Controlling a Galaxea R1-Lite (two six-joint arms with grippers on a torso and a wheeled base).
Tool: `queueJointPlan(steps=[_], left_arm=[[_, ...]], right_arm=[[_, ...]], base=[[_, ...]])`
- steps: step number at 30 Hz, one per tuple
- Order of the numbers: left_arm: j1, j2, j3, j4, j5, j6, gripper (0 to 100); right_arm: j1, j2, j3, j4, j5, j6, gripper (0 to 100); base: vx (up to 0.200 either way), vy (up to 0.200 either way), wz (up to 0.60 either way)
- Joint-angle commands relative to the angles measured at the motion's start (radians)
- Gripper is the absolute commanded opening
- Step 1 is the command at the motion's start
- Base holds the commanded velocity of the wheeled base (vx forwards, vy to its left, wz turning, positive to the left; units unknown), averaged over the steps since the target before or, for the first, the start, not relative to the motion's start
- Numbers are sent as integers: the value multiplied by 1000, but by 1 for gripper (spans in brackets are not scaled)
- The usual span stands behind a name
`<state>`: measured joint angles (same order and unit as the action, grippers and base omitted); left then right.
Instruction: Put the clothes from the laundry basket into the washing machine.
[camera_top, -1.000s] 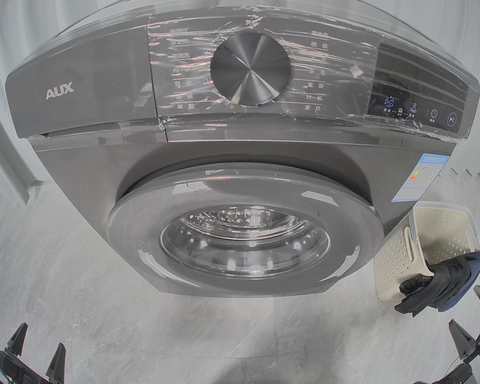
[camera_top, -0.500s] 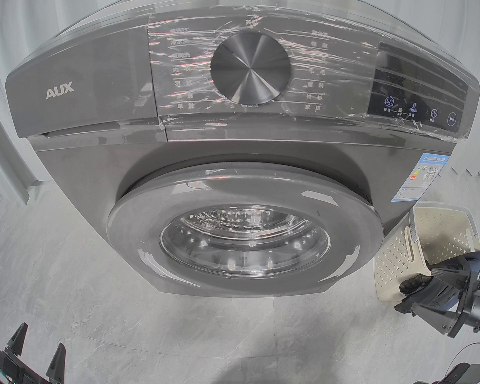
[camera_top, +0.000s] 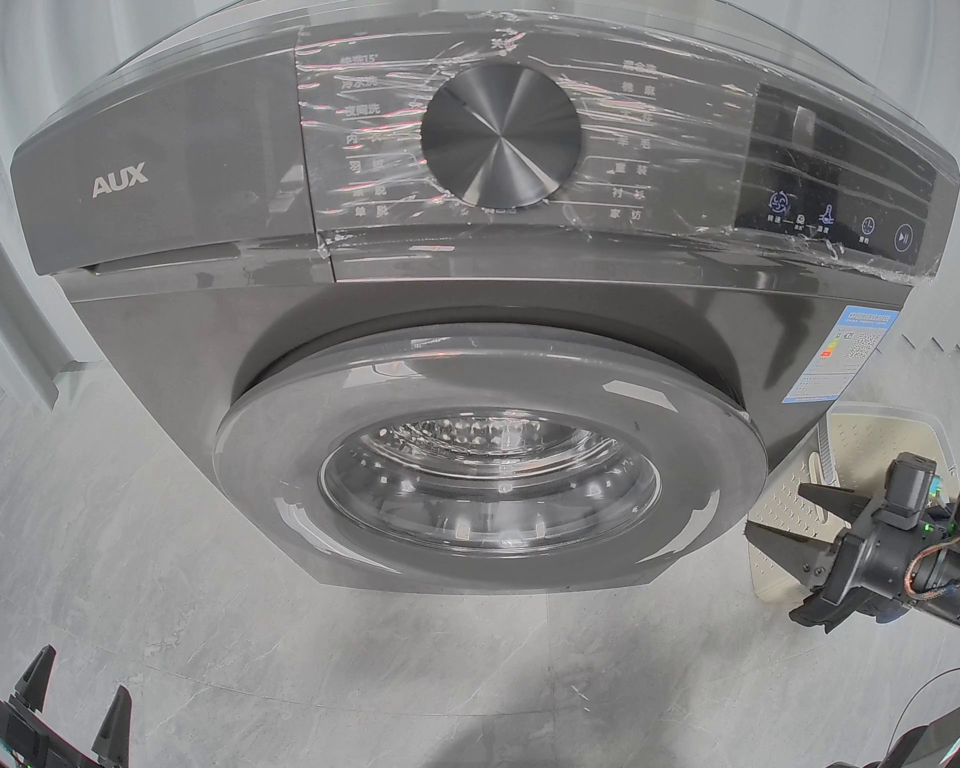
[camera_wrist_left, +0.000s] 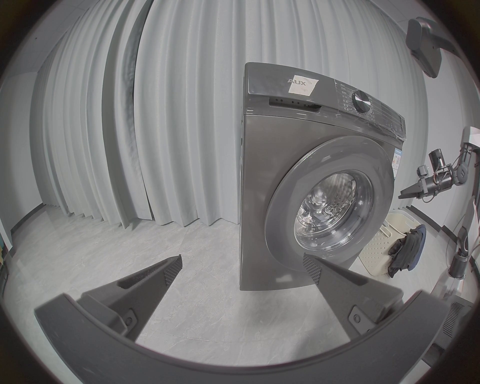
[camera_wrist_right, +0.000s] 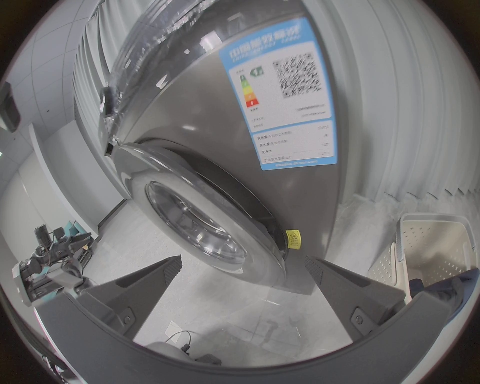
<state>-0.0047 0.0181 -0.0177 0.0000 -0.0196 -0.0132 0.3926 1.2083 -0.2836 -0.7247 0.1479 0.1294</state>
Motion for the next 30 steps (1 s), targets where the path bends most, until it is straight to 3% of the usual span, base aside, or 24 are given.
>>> queueJointPlan(steps=[1,5,13,23,30], left_arm=[[0,-15,16,0,0,-1,100],[0,-15,16,0,0,-1,100],[0,-15,16,0,0,-1,100],[0,-15,16,0,0,-1,100],[0,-15,16,0,0,-1,100]], right_arm=[[77,180,-20,-101,-48,35,100],[78,191,-26,-163,-48,32,100],[91,191,-40,-154,-42,30,100],[132,132,96,-151,-5,19,100],[123,126,83,-153,-5,-2,100]], base=[[0,0,0],[0,0,0],[0,0,0],[0,0,0],[0,0,0]])
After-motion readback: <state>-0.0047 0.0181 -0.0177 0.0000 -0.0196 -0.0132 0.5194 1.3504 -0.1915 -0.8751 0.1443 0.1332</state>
